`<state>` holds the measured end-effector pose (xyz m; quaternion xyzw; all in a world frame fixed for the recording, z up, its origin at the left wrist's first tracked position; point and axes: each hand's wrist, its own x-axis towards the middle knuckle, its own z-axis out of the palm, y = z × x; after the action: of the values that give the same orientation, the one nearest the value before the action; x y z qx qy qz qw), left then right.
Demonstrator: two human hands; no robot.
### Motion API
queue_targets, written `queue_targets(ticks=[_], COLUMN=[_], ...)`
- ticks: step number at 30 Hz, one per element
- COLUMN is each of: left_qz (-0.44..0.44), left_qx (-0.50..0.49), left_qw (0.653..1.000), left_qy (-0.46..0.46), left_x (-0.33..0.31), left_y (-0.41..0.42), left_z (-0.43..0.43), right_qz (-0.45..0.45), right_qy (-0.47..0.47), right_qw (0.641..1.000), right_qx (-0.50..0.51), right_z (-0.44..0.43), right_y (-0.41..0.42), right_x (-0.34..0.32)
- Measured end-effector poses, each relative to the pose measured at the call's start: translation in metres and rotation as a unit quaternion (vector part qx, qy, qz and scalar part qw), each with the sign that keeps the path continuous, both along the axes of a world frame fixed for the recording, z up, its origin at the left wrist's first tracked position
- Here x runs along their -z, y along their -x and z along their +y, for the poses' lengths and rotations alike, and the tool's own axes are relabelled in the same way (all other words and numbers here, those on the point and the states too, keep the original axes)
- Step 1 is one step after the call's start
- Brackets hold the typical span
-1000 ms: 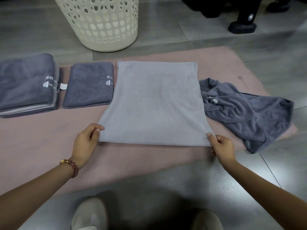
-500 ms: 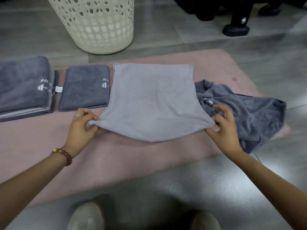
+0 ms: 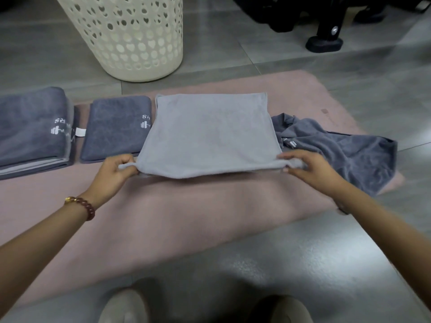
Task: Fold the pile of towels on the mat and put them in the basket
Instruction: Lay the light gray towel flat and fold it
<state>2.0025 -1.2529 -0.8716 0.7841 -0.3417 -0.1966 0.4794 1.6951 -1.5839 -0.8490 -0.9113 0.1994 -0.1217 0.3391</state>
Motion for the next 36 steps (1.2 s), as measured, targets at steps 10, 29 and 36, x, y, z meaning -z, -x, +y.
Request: queue_targets(ticks=[10,29,36], left_qz=[-0.389,0.428,0.242], left_qx=[0.394,0.058,-0.195], left_qw=[0.774,0.89,0.951], left_qy=[-0.306,-0.143,0.009], left_x=[0.029,-0.009,0.016], left_y=[-0.002,0.007,-0.024], left_z=[0.027,0.016,-0.058], right_qz=[0.322,0.293,-0.006], right_qy=[0.339,-0.478,-0.408], right_qw=[0.839,0.828,0.873], right_qx=[-0.277,-0.012,0.268], right_z=[0.009,-0.025,-0.042], right_y=[-0.015,0.008,-0.075], right_x=[0.034,-0.028,0.016])
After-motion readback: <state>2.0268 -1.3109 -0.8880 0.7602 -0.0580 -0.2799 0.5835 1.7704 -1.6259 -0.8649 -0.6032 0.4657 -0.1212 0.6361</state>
